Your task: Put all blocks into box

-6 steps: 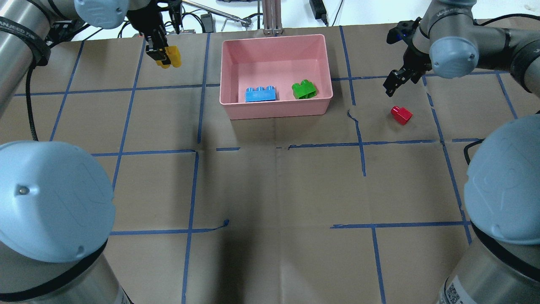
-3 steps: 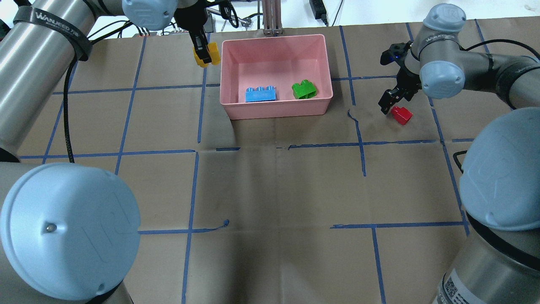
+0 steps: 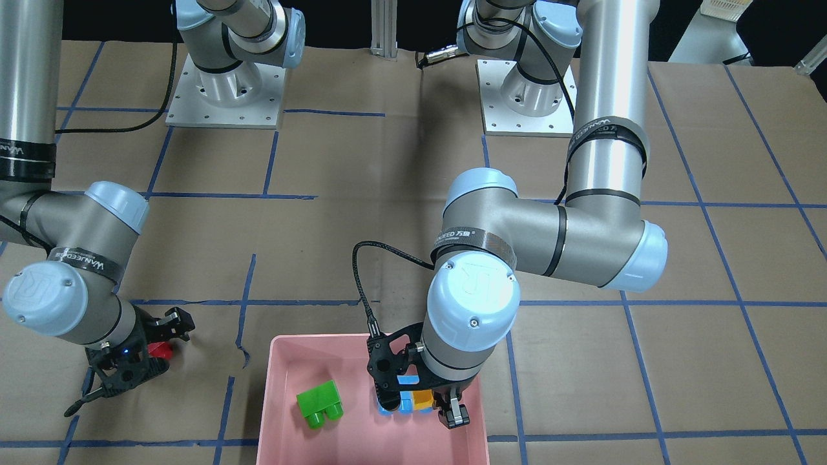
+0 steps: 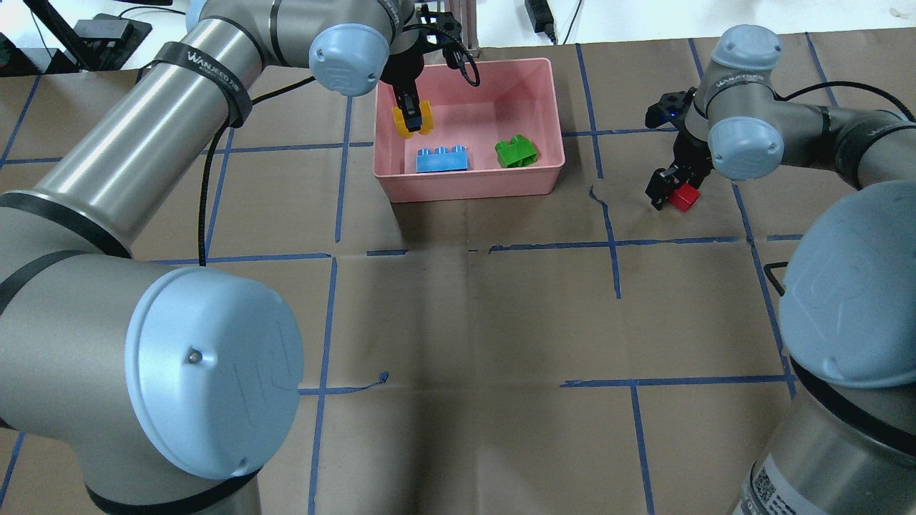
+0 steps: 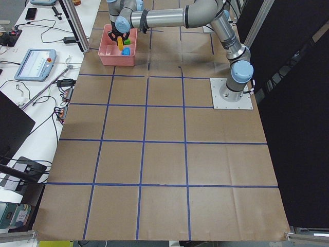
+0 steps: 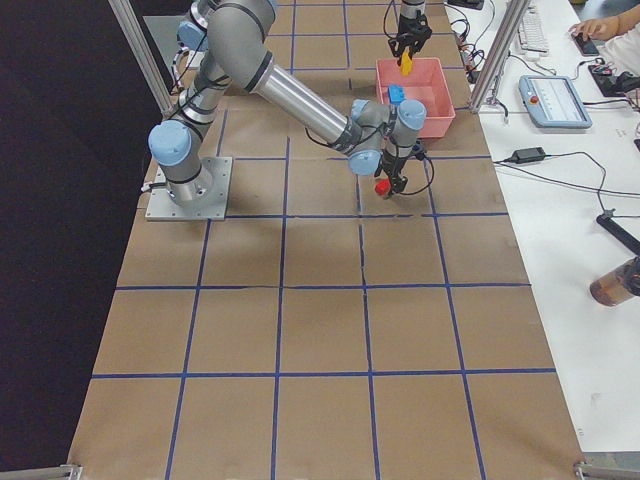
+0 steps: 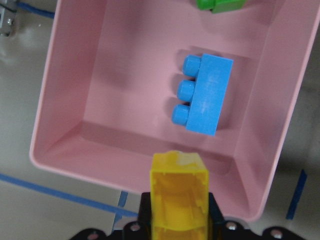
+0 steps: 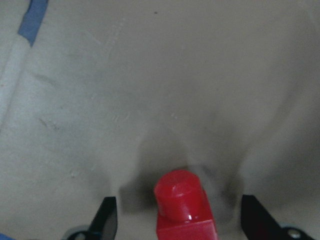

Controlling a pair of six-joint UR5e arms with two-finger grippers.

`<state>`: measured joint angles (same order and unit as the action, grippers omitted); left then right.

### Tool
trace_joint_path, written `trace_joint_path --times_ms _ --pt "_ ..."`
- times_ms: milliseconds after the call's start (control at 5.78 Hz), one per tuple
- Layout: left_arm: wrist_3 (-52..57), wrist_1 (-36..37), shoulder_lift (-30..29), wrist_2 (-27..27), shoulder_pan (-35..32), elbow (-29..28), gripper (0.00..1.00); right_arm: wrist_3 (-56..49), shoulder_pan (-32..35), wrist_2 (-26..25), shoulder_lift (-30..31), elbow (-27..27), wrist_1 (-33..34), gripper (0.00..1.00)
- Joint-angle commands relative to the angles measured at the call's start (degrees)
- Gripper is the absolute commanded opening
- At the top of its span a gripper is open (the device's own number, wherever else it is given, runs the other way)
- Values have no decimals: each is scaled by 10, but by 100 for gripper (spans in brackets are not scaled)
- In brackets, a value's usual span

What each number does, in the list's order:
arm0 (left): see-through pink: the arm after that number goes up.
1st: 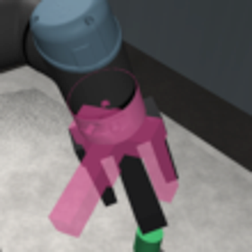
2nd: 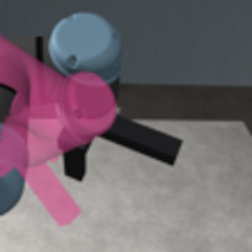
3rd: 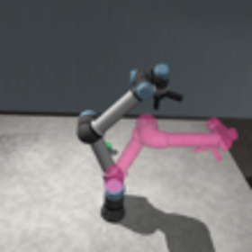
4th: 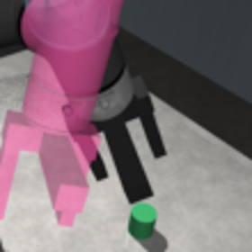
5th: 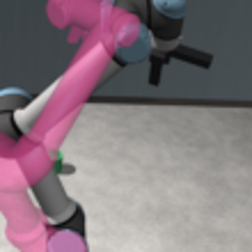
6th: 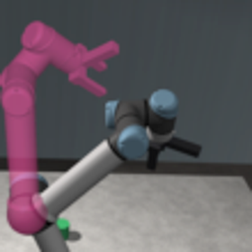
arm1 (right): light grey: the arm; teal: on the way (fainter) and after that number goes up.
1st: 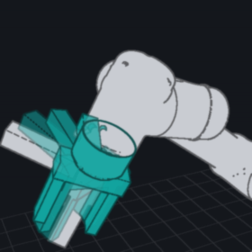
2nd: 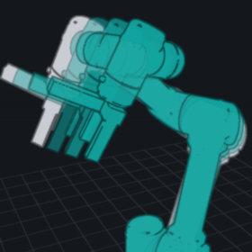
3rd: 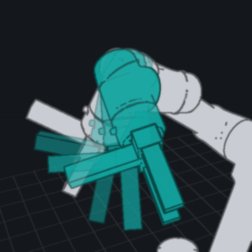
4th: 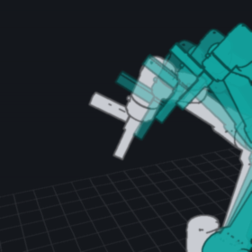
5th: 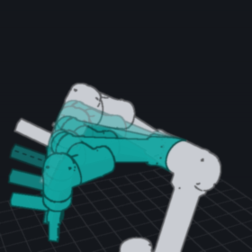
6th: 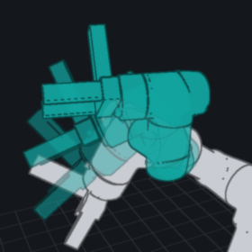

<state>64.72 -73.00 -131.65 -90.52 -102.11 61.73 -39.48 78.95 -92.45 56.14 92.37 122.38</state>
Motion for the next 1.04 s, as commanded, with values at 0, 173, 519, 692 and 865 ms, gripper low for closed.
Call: trace_joint_path --times_ms 0,173,519,692,865 --pt "-43 -25 16 -3 -3 13 91 0 0 -10 0 -6 -3 50" --pt "-82 -69 54 -4 2 16 91 0 0 -10 0 -7 -3 41" --pt "-167 -182 133 -4 34 28 98 1 0 -10 1 -11 -4 22" --pt "-217 -190 179 -4 38 59 98 20 0 -6 19 -29 -4 17" --pt "-309 -189 228 -3 45 100 98 87 2 -2 36 -76 -51 15"
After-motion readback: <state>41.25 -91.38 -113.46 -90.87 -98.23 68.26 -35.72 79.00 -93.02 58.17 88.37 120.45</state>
